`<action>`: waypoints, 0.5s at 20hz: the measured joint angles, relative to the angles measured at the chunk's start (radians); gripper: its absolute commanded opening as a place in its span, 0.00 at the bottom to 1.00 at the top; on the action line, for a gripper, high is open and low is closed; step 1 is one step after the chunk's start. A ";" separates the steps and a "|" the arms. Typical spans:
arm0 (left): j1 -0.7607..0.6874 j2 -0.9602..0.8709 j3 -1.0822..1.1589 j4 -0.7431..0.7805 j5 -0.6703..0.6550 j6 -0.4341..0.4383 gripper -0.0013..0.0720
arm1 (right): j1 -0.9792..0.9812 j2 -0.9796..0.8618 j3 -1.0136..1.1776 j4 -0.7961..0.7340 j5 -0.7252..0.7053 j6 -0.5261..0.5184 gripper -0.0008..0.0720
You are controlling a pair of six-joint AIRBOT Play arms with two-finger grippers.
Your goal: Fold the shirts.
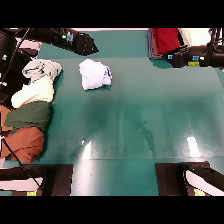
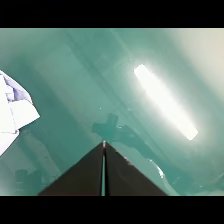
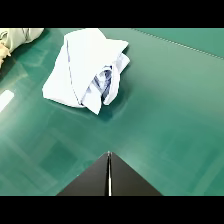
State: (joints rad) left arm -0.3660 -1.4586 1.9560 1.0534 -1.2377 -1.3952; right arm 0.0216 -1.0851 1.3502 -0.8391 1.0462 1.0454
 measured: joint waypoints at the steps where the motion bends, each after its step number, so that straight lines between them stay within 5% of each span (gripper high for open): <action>1: 0.000 0.000 0.000 0.000 0.000 0.000 0.05 | 0.000 0.000 0.000 0.000 0.000 0.000 0.03; 10: 0.000 -0.001 -0.001 0.000 0.000 0.000 0.05 | 0.000 -0.015 0.000 0.005 0.000 0.000 0.03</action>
State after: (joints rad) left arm -0.3660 -1.4593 1.9553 1.0538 -1.2377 -1.3956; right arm 0.0216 -1.1000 1.3502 -0.8337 1.0462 1.0458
